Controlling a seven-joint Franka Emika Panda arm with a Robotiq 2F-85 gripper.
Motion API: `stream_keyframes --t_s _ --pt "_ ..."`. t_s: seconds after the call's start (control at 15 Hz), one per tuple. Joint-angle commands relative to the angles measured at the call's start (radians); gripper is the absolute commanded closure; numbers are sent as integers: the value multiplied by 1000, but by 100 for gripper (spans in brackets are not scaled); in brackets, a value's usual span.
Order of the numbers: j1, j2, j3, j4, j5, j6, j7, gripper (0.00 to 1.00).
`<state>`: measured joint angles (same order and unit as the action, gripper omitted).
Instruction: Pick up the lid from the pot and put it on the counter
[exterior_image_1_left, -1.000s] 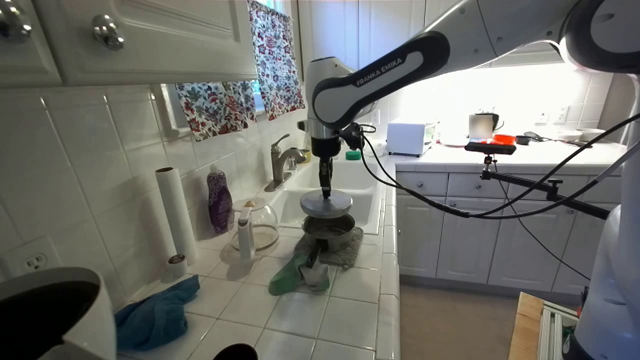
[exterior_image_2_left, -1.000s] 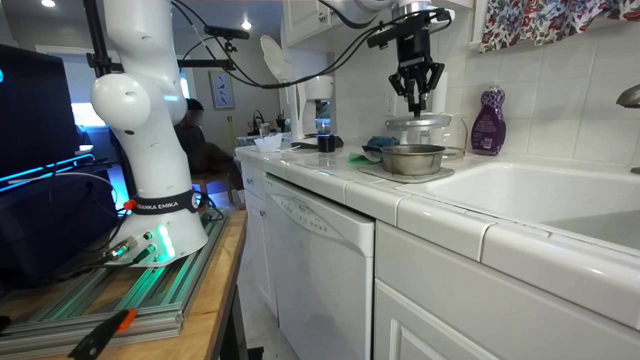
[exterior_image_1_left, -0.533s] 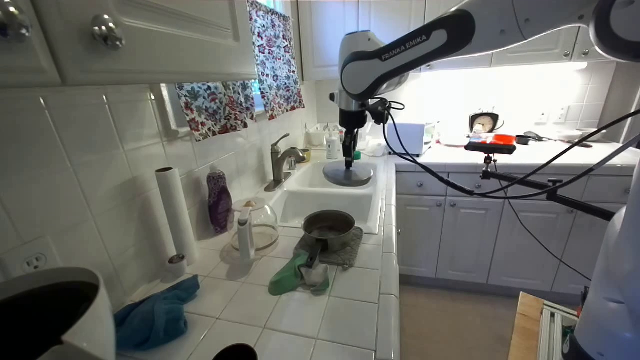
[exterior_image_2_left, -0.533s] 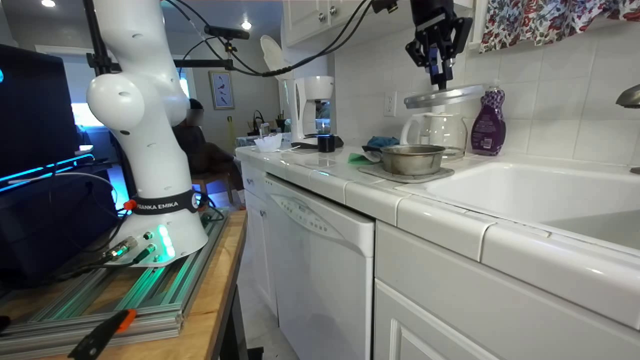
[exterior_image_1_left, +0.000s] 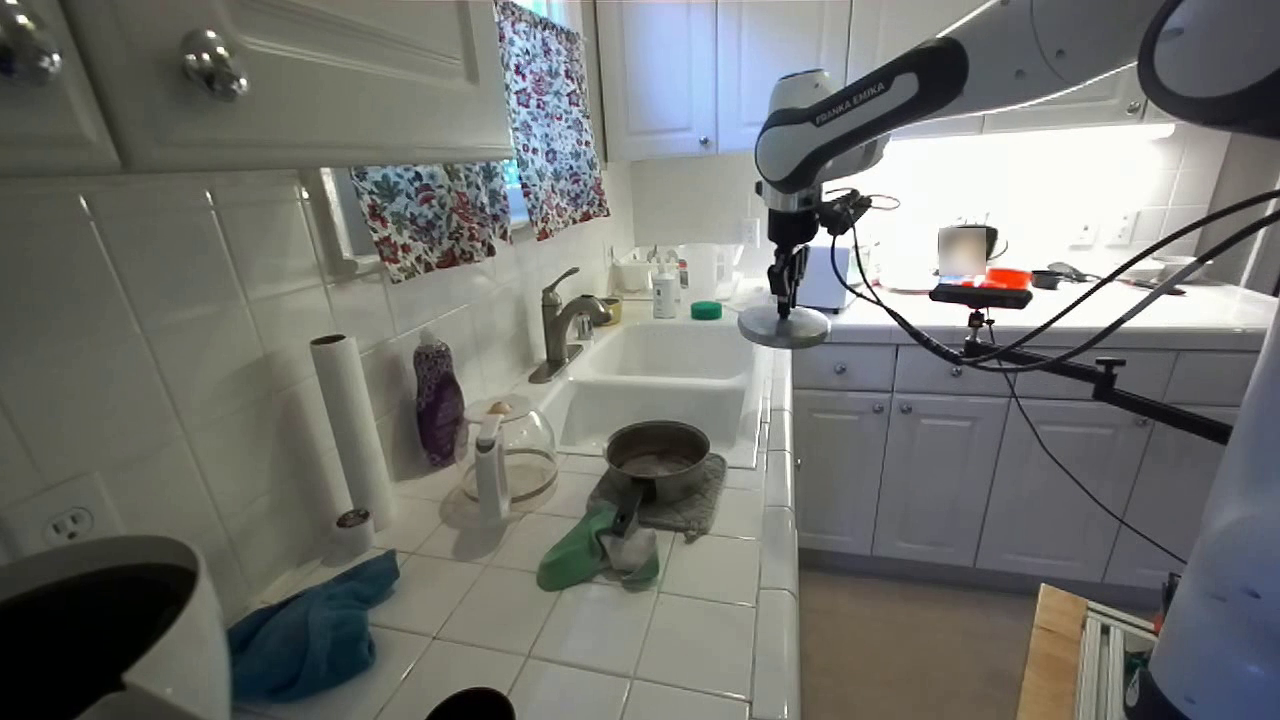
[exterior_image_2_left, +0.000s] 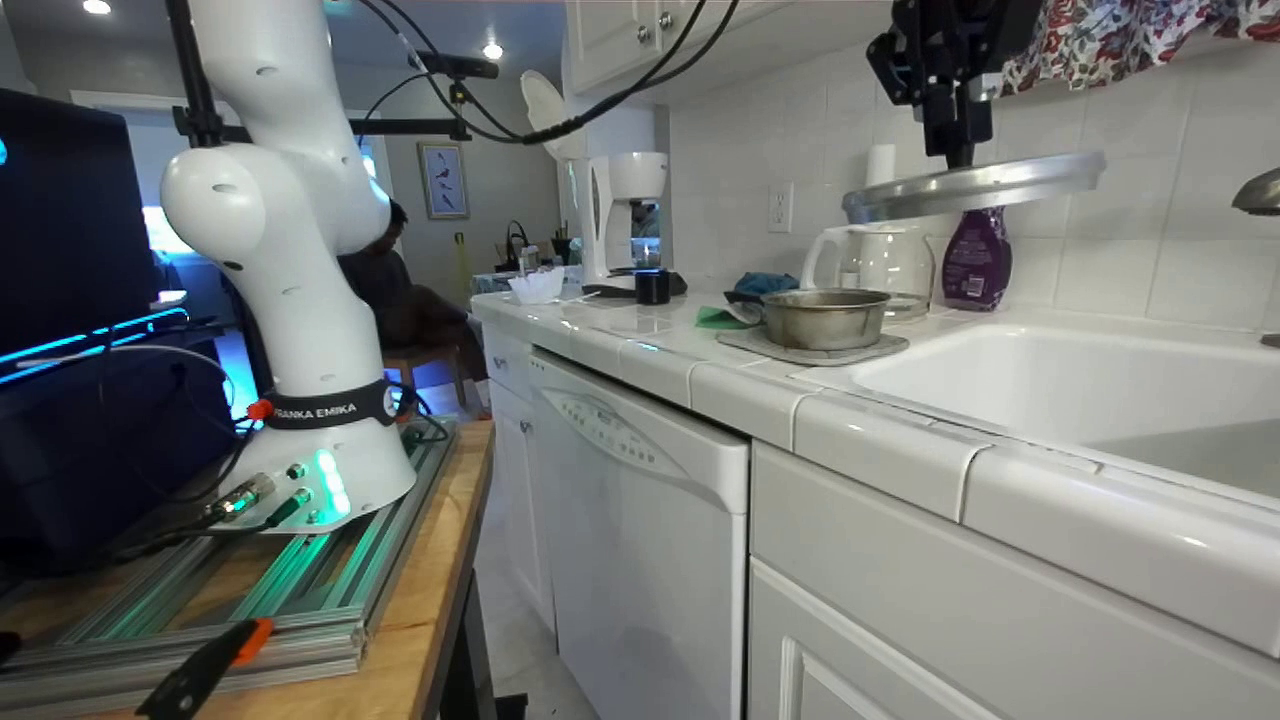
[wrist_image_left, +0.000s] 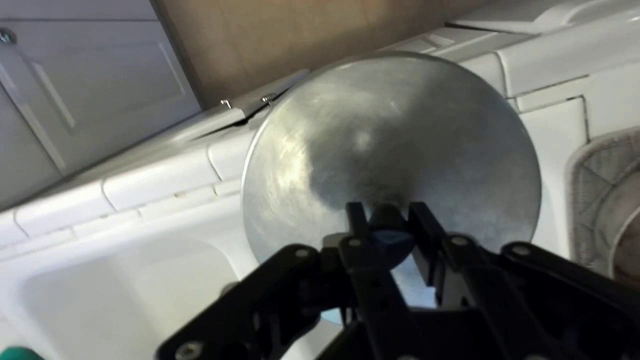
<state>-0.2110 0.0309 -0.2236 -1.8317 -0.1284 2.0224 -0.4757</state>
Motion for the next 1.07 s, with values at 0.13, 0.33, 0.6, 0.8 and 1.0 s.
stream_keyframes --t_s 0.13,0.33,0.6,0.8,1.0 --pt "-95 220 -53 239 75 -143 8 94" --pt "-151 353 -48 387 124 -225 32 94" --pt "-204 507 -26 566 140 -292 77 94" --pt "-226 614 -24 693 120 -295 161 94" --pt "-247 704 -15 813 127 -284 231 94"
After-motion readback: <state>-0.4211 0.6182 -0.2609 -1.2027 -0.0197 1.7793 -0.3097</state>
